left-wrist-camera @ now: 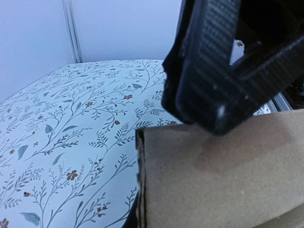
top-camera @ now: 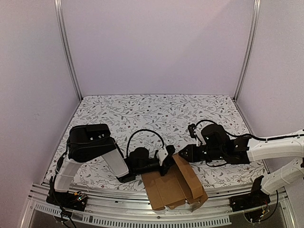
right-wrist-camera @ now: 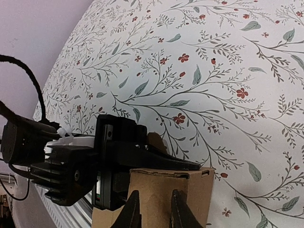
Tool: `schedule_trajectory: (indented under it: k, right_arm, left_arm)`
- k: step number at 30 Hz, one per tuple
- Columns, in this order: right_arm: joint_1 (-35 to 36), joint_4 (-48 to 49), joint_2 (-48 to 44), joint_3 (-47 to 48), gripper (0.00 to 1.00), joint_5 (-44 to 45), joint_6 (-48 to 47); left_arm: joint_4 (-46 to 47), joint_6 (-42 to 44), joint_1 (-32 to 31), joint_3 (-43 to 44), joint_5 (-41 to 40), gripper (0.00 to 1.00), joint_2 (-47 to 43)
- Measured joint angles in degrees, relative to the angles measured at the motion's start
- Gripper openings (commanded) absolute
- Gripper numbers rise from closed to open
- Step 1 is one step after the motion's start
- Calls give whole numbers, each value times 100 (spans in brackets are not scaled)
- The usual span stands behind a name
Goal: Fold the paper box
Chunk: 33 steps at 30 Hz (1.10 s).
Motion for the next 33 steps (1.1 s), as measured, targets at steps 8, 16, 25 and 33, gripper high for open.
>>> schedule_trajectory:
  k: [8,16,25,33]
  right_arm:
    - [0,-1043,-525,525,38,221,-398]
    - [0,-2194,-1106,1056,40,599,-767]
    - [-11,-3169,-1290,1272,17,807,-809]
    - [-20,-3493,-1121,1276,0,798,-614]
  left_arm:
    - [129,-107,2,-463,-898,0,-286]
    - [-476,-313,7,-649,-1971,0,-929]
    - [-2015,-1014,11,-643,-3198,0,-1637]
    - [-3532,-1871,-7,-439,-4096,0,-1947]
